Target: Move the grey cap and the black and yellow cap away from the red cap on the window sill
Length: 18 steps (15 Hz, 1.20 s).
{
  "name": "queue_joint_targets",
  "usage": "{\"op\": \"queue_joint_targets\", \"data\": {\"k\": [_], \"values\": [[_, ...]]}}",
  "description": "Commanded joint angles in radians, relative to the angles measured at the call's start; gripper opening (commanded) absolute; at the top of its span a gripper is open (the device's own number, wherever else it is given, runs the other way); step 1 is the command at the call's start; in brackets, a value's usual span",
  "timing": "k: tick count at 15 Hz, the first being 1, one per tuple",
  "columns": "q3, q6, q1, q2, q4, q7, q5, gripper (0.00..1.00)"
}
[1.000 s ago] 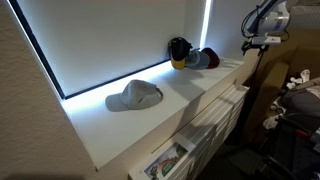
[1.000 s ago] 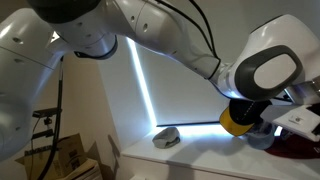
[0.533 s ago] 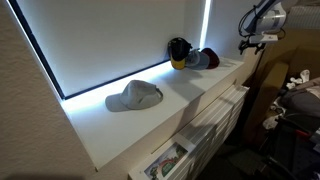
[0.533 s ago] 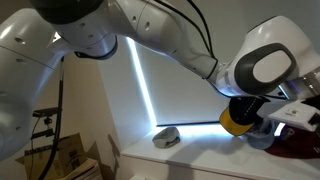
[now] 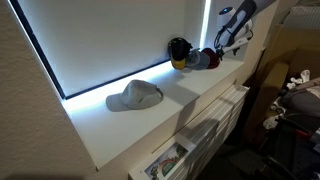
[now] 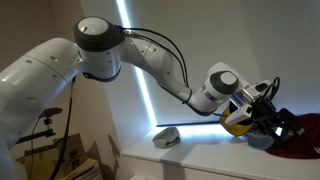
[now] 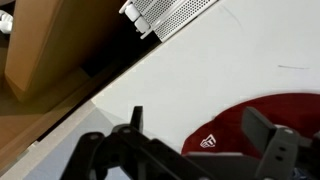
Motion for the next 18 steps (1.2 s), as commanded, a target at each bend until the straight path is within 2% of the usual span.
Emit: {"op": "queue_joint_targets", "data": {"k": [1,3,5,8,12,13,14,17,18], "values": [[0.009,-0.002,-0.005,0.004,0.006,0.005,-0.005,1.00],[0.007,-0.002,-0.013,0.000,0.006,0.004,-0.005,1.00],[0.027,0.105,-0.036,-0.020,-0.029,0.015,0.025,1.00],[0.008,0.287,-0.028,-0.017,-0.060,0.020,0.043,1.00],[0.005,0.434,-0.032,-0.023,-0.090,-0.032,0.089,1.00],[0.010,0.452,-0.035,-0.030,-0.101,-0.044,0.106,1.00],[-0.013,0.403,-0.013,0.004,-0.056,-0.033,0.122,1.00],[-0.012,0.427,-0.015,0.003,-0.063,-0.046,0.139,1.00],[0.013,0.418,-0.032,-0.001,-0.054,-0.084,0.131,1.00]]}}
